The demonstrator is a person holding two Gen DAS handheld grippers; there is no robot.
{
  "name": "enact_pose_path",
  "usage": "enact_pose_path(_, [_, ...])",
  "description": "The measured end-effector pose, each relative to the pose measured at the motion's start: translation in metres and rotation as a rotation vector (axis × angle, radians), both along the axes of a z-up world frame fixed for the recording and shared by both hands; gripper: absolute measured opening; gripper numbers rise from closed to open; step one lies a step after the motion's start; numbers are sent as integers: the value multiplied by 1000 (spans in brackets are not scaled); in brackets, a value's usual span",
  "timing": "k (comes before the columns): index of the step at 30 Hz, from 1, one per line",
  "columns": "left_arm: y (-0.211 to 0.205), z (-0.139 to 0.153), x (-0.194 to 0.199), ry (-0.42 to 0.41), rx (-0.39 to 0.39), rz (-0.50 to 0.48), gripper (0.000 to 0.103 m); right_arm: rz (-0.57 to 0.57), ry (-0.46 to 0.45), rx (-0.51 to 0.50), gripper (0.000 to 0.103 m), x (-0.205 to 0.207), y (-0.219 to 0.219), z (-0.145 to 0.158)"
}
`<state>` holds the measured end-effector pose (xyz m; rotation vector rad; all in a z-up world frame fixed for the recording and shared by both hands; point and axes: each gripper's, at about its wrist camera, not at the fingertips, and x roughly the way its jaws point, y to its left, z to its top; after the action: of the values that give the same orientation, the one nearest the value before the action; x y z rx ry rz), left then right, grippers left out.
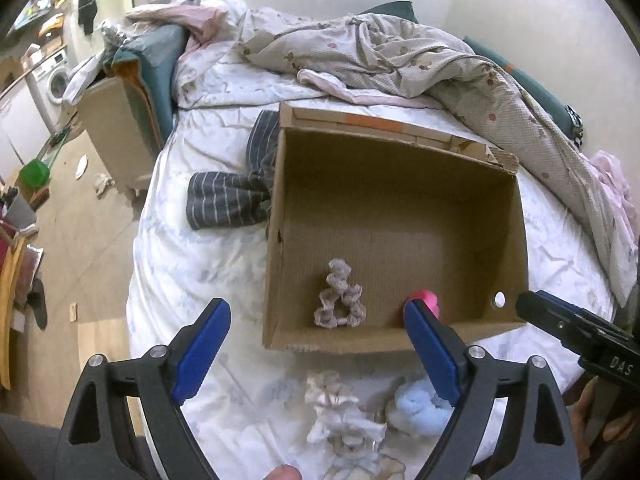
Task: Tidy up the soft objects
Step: 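Withdraw both grippers from the box toward the remaining items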
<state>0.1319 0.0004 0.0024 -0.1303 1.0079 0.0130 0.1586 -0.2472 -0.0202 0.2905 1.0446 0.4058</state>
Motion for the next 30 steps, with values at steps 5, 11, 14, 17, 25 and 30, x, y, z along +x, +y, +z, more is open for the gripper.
enact_pose_path(5, [1,2,-13,0,6,10,87,18,5,-14,78,-10,-3,1])
enact_pose_path(11, [6,2,-23,14,1,28,87,-3,33,-1,78,-20,-9,-1])
enact_pose_path(14, [8,2,-29,15,9,39,87,-18,49,10,78,-25,-13,-4])
enact_pose_path(17, [10,2,-33,21,2,47,87,-37,58,14,78,-31,-18,-5])
enact_pose_path(25, [18,-6,-42,63,4,81,87,-64,111,19,78,-44,-26,-14])
enact_pose_path(30, [28,-18,-48,100,27,104,87,-106,194,64,78,-48,-34,-30])
